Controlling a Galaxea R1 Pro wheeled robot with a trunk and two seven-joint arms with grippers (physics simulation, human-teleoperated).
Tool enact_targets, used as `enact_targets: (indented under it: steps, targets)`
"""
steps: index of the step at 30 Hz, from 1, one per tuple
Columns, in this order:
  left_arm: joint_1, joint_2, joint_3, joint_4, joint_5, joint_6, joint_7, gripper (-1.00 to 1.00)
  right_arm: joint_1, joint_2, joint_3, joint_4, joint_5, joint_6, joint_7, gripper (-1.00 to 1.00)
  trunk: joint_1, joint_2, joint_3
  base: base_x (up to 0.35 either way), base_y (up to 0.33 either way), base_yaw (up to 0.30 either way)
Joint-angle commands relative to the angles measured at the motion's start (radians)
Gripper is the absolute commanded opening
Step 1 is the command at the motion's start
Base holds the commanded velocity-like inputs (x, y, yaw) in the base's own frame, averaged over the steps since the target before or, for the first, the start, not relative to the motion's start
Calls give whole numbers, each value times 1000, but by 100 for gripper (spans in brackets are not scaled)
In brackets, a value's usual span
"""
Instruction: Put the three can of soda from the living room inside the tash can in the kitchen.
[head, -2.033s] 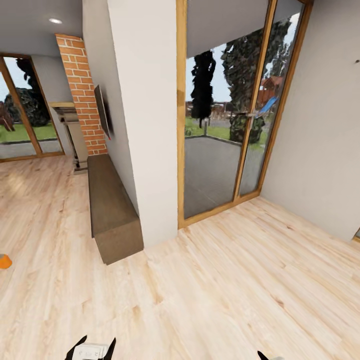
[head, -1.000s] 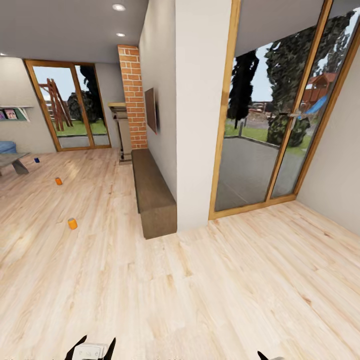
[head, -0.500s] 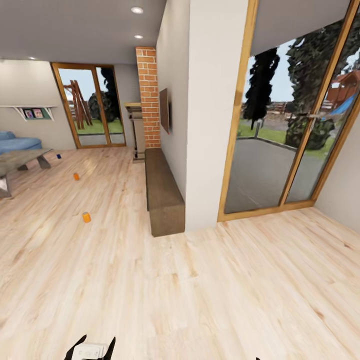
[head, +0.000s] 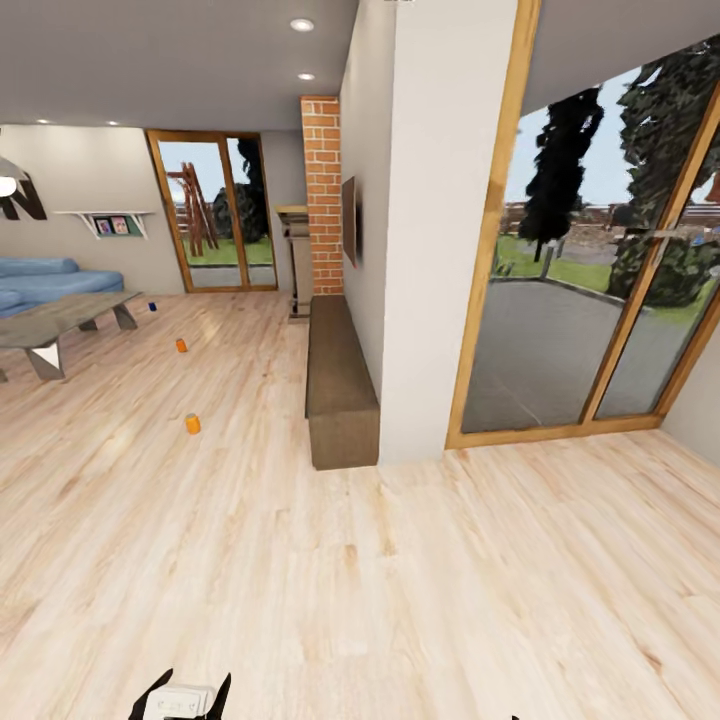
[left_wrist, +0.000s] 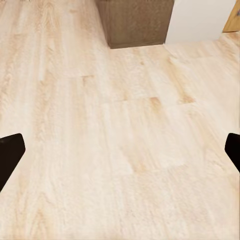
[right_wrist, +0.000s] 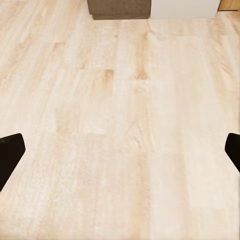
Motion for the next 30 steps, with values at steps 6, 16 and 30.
enact_targets:
  steps: [6,16,30]
  targets:
    - [1,0,2,-3,1,-1,-1,100,0,-1,0,-1,0,0,0,100,0,0,0,-5,-24,7]
    - [2,4,9,-40,11,0,-11,100,-1,-10,-8,-7,1,-1,1,100,0,0,0,0,-2,1]
    - [-2,5,11,-46,10,12,-14,100,-197,-46,-55,-109,82,107,13,100,0,0,0,0,0,0]
